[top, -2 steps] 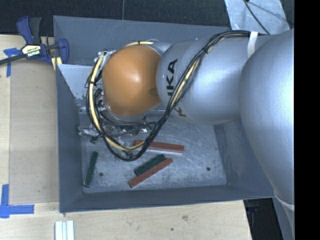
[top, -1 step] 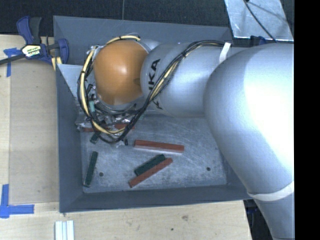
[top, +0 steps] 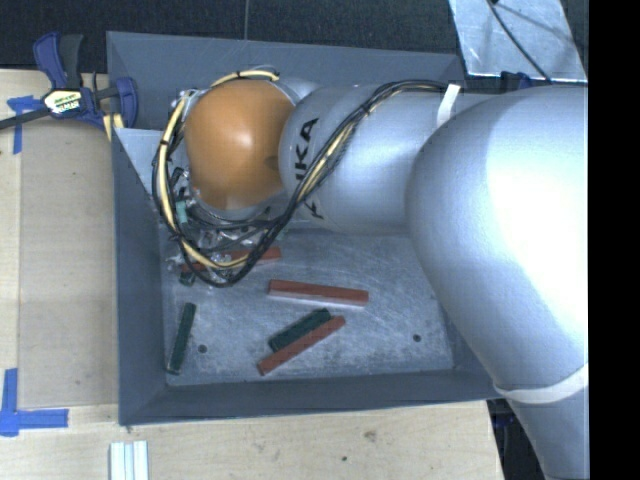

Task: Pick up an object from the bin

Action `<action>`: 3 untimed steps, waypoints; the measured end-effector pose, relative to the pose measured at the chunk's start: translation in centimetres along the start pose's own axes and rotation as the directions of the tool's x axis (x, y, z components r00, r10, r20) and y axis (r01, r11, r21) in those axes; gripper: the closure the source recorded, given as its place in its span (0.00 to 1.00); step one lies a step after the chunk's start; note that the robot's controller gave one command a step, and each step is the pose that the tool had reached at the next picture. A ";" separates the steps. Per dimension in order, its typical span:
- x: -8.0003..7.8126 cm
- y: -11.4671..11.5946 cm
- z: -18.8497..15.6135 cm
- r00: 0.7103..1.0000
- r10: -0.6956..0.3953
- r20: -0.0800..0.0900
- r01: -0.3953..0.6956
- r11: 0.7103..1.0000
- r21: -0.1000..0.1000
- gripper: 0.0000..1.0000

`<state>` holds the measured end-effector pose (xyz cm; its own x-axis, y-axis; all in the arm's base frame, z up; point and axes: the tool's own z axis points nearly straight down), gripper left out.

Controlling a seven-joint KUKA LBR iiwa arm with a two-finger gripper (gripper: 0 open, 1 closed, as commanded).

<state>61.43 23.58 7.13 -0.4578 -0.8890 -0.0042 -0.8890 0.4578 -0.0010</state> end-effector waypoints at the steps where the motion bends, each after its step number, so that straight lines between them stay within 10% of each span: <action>1: 3.0 2.3 -9.6 1.000 0.026 0.004 -0.026 1.000 0.005 1.00; 2: 3.1 3.0 -15.4 1.000 0.021 0.004 -0.021 1.000 0.005 1.00; 3: 1.3 -2.6 -16.3 0.997 0.074 0.003 -0.074 0.997 0.004 1.00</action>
Offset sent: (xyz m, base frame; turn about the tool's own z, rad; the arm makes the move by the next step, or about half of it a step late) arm -0.0360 -0.0172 0.0903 0.0253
